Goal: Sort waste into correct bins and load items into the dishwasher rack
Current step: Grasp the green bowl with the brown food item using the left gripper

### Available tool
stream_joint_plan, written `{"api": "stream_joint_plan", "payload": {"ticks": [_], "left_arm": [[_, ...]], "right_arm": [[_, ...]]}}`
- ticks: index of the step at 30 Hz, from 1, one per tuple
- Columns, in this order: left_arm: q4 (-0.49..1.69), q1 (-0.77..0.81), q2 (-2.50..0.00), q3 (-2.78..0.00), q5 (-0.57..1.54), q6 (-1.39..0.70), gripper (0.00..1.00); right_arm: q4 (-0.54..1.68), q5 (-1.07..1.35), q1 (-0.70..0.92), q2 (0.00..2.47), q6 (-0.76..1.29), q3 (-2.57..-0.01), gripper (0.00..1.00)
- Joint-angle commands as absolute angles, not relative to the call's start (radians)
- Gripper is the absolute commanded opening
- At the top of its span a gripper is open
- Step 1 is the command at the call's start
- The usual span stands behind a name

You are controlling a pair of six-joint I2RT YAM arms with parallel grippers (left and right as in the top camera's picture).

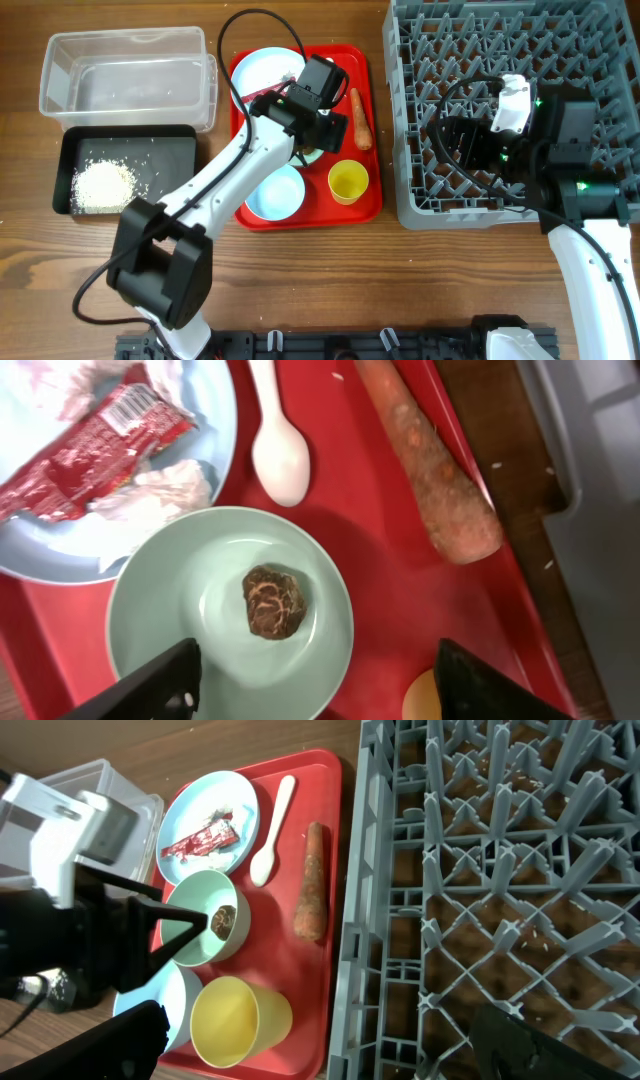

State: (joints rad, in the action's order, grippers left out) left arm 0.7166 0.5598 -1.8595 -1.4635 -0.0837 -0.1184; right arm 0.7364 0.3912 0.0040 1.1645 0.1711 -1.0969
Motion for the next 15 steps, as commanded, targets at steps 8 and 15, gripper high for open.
{"api": "stream_joint_plan", "payload": {"ticks": [8,15], "left_arm": [[0.669,0.559,-2.046,-1.470,-0.042,-0.060,0.29],[0.665,0.559,-2.048,-1.470,-0.042,-0.069,0.04]], "right_arm": [[0.735,0.380,0.006,1.173,0.157,-1.120,1.00],[0.735,0.379,0.006,1.173,0.157,-1.120,1.00]]}}
